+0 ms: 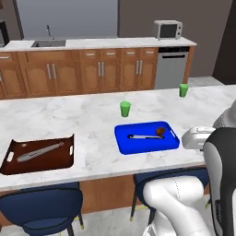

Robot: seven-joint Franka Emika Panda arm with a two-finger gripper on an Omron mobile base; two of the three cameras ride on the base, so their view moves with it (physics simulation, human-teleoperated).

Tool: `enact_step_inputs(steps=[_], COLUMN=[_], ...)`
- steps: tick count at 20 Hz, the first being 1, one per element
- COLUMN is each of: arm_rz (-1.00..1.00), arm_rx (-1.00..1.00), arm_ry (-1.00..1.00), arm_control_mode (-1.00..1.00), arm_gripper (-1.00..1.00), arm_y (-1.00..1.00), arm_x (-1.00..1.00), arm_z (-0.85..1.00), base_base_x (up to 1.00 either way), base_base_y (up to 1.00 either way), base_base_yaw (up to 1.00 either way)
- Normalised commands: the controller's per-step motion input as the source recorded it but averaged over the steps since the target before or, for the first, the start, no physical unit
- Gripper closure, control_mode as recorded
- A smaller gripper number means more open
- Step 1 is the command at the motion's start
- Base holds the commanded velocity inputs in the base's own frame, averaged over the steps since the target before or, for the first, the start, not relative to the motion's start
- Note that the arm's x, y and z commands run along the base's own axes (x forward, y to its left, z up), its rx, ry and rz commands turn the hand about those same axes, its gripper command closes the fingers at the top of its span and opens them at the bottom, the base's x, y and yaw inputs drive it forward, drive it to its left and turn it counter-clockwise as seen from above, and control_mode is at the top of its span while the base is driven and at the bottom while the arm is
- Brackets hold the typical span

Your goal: Gather the lime and onion from the fridge and place them on a tray on the dining counter. Then gather the chicken drumsticks from the fridge and place them on the other tray.

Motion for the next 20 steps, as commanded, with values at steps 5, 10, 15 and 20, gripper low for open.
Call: enact_step_inputs(steps=[5,10,15,20], arm_rz=[0.00,0.00,0.00,0.00], arm_rx=[0.00,0.02,0.03,0.01], arm_ry=[0.00,0.02,0.05,0.03], arm_control_mode=[1.00,-1.00,-1.00,-1.00], arm_gripper=[1.00,1.00,1.00,1.00], arm_y=[0.00,0.00,0.05,0.11], arm_x=[0.00,0.51,0.91,0.68], arm_z=[0.00,-0.05,-0.10,-0.27], base_base_x=[0.67,0.28,0.00,0.00], base_base_y=[0.00,0.00,0.00,0.00], base_base_yaw=[-0.12,-0.03,0.00,0.00])
